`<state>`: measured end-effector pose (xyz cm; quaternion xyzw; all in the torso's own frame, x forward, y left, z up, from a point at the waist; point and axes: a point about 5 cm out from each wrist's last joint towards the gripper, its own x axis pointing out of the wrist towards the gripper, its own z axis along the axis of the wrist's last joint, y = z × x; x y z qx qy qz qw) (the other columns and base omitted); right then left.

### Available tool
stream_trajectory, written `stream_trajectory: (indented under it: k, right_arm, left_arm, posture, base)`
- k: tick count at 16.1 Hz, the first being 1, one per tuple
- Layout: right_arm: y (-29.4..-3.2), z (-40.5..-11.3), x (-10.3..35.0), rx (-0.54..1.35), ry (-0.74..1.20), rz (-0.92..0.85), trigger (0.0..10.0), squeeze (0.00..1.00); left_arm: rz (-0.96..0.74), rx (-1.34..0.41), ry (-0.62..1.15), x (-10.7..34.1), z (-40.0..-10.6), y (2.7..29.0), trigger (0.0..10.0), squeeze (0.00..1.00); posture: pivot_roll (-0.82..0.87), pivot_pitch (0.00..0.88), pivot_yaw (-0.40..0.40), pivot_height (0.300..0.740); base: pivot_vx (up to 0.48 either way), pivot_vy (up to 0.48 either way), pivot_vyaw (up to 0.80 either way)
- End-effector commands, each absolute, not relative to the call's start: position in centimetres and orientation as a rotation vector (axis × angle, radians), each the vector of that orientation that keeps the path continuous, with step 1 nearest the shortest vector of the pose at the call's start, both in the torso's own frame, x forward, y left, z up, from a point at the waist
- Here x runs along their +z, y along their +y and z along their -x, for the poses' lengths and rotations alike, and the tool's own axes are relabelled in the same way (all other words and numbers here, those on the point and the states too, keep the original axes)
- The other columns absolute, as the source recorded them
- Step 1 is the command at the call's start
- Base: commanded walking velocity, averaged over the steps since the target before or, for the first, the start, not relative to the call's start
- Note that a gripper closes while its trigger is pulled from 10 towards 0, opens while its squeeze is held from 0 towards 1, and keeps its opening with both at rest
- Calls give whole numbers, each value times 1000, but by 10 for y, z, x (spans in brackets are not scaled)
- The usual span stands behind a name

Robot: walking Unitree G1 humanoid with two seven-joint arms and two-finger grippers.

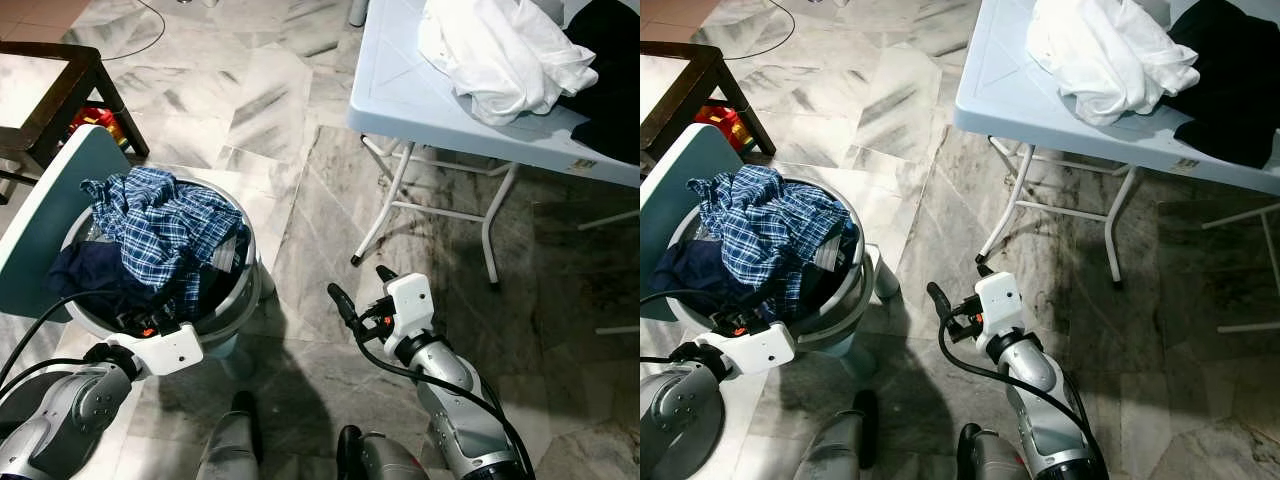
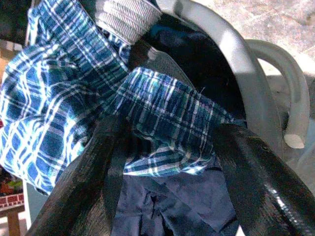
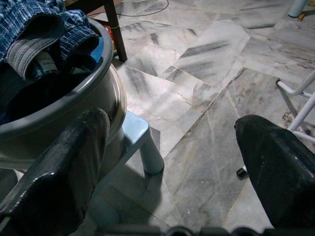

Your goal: Hang hanger

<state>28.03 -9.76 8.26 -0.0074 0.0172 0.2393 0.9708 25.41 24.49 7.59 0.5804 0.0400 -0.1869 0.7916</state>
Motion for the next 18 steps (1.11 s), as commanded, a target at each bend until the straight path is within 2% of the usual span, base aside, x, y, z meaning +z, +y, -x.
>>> stream_trajectory:
  k: [1, 4, 5, 18]
  right_arm:
    - [-99, -278, 80, 483, 48, 21, 10000, 0]
    - [-99, -280, 81, 488, 47, 24, 10000, 0]
    - [-99, -280, 81, 490, 46, 25, 10000, 0]
    - [-106, -278, 82, 463, 42, 35, 10000, 0]
  left_arm:
    - [-1272, -409, 115, 68, -250, 251, 10000, 0]
    - [-1279, -398, 111, 67, -260, 252, 9922, 0]
    - [-1284, -404, 114, 66, -264, 252, 0, 0]
    - [-1269, -437, 79, 56, -281, 246, 0, 0]
  posture:
    - [87, 283, -52, 740]
    - [89, 283, -60, 740]
    - [79, 282, -62, 740]
    - [39, 264, -58, 740]
  base:
    - [0, 0, 0]
    - [0, 0, 0]
    - [0, 0, 0]
    - [0, 0, 0]
